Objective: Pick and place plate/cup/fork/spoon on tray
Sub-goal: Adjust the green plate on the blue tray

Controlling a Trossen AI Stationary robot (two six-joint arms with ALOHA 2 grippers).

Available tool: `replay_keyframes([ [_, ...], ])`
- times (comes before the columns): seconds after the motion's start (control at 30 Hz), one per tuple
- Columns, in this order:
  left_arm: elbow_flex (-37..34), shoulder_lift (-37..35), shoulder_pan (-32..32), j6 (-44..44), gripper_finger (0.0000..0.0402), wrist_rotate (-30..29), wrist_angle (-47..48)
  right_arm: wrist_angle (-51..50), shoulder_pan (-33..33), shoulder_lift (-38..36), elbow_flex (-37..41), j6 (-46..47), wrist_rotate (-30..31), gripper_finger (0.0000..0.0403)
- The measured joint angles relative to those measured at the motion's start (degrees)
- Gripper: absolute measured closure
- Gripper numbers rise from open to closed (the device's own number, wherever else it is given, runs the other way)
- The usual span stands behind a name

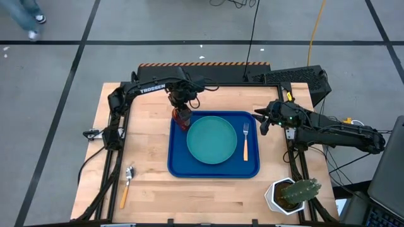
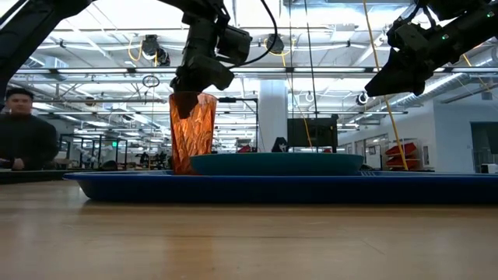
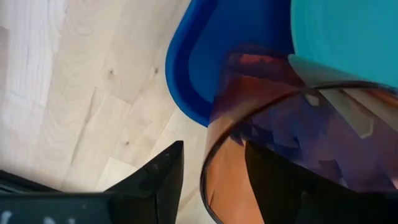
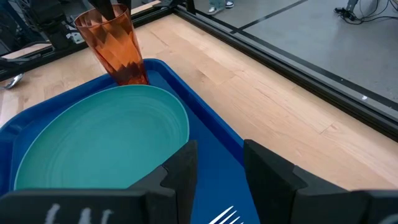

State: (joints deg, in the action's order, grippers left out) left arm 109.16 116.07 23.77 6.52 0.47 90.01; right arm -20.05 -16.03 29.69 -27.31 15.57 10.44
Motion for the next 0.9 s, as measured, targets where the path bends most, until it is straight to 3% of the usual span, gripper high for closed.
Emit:
replay_keyframes([
  [0.3, 1.23, -1.97, 0.09, -0.39, 0.0227, 0.0, 0.03, 0.02, 0.01, 0.0, 0.0, -0.17, 0.0, 0.0282],
  [0.43, 6.19, -4.07, -0.02, -0.22, 0.0227, 0.78, 0.0, 0.02, 0.0, 0.0, 0.0, -0.2, 0.0, 0.0282],
  [0.53, 12.36, -6.15, -0.32, -0.05, 0.0227, 4.65, -0.03, 0.01, 0.0, 0.02, 0.0, -0.2, 0.0, 0.0282],
  [0.63, 17.94, -10.65, -0.76, 0.05, 0.0227, 5.41, 0.01, -0.05, 0.02, 0.0, 0.0, -0.2, 0.0, 0.0282],
  [0.7, 20.11, -14.77, -1.05, 0.12, 0.0227, 2.49, -0.13, -0.31, 0.01, 0.02, 0.0, -0.2, 0.0, 0.0282],
  [0.8, 19.57, -21.15, -1.98, 1.74, 0.0227, -3.16, -0.02, -1.17, 0.0, 0.0, 0.0, 0.16, -0.01, 0.0282],
  [0.9, 16.11, -26.79, -3.8, 5.01, 0.0227, -3.43, -0.04, -1.82, 0.0, 0.0, 0.48, 0.72, 0.0, 0.0282],
])
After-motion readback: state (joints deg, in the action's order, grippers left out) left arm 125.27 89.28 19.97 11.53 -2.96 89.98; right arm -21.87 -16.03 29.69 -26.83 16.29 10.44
